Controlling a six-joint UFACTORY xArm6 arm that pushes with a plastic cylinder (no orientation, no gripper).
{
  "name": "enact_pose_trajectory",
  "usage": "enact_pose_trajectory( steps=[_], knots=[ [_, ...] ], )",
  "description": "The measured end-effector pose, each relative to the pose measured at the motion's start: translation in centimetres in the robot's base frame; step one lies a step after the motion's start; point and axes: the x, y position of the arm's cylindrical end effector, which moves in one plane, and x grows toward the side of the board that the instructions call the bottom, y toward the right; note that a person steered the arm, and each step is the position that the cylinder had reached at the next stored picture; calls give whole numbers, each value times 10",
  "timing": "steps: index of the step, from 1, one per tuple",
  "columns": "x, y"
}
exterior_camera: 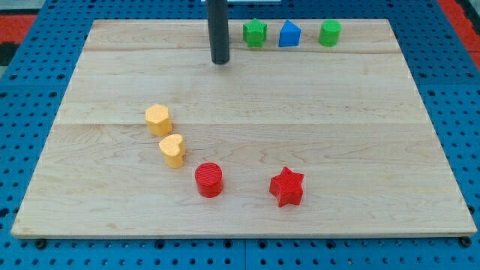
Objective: Push the yellow hexagon towards the left center
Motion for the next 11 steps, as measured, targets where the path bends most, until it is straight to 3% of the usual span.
enact_pose_trajectory(
  steps=[1, 2, 3, 5, 8, 11],
  knots=[
    [55, 46],
    [105, 52],
    [123, 20],
    [123, -68],
    [157, -109],
    [83, -160]
  ],
)
